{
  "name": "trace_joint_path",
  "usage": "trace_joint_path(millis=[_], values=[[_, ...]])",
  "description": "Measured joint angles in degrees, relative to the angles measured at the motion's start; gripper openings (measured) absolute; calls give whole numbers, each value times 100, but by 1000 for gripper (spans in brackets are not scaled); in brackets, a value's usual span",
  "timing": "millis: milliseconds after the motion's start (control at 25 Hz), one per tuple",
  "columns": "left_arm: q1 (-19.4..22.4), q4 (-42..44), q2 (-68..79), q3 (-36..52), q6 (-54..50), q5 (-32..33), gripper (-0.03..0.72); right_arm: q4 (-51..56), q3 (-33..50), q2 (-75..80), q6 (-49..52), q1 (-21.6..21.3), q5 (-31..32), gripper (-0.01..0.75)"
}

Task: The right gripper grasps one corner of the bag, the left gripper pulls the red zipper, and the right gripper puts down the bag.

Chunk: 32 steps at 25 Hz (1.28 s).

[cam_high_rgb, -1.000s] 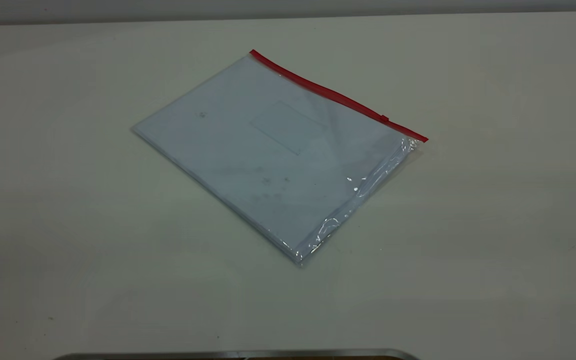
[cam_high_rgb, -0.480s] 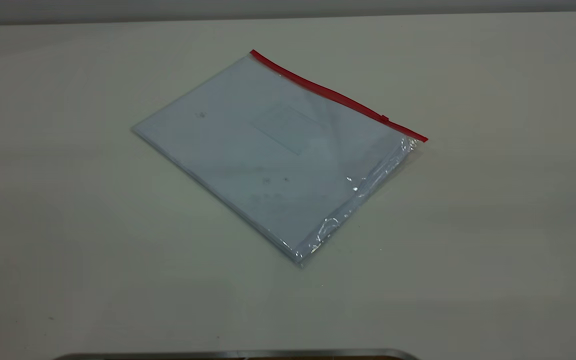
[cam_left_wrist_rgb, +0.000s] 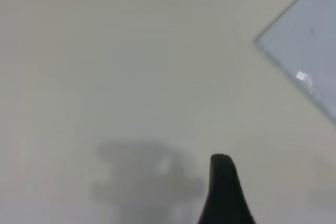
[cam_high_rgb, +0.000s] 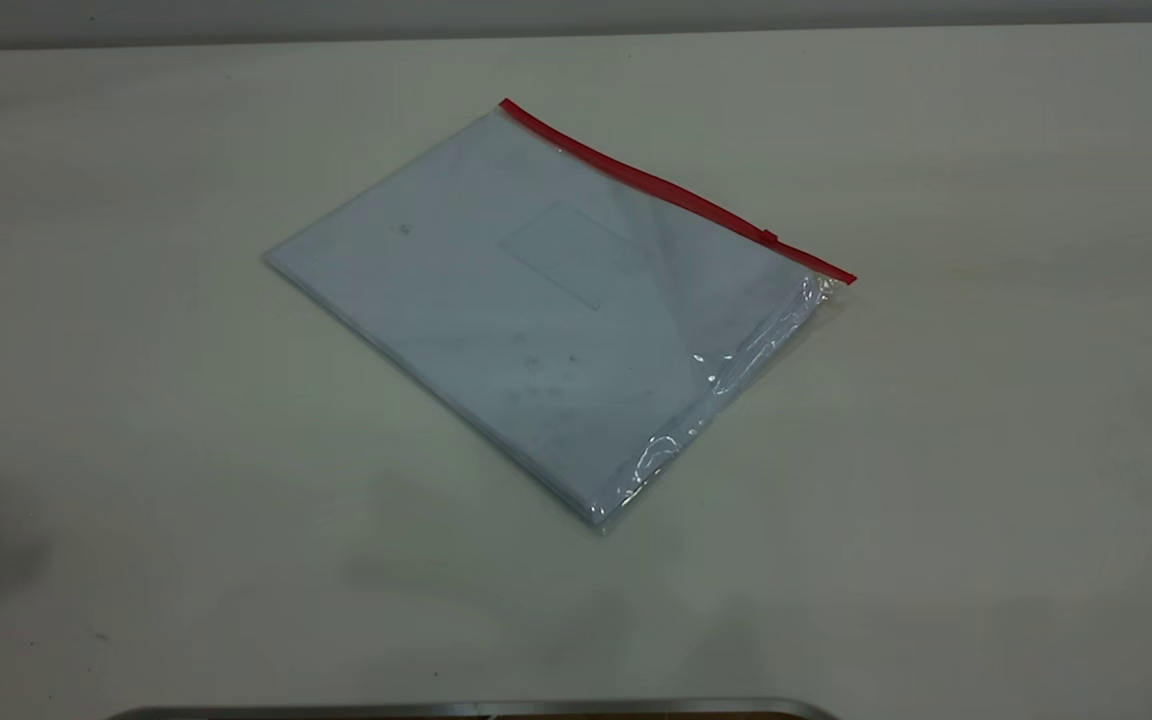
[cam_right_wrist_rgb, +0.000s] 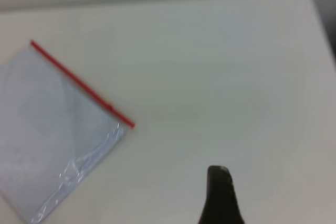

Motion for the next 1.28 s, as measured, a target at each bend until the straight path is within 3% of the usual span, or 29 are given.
trace_joint_path(millis=[240,480,800,1080,1280], values=[[0,-481,1381,-448,589,-832,580,522,0,1874,-311,0,-741,591],[0,-1715,2393,-610,2158,-1397,580,1752,-5,3769,-1522,0,-1174,591],[0,-3707,3321,-732,4334,-1624,580,4567,-551,6054,-4748,0,-1332,591],[0,-4533,3746,-738,5417,-1657,580,7266,-794,7467,-7645,0,-688,591],[0,-4878,3925,-755,5857,-1700,580,8500,-807,8249,-8865,0,-650,591]])
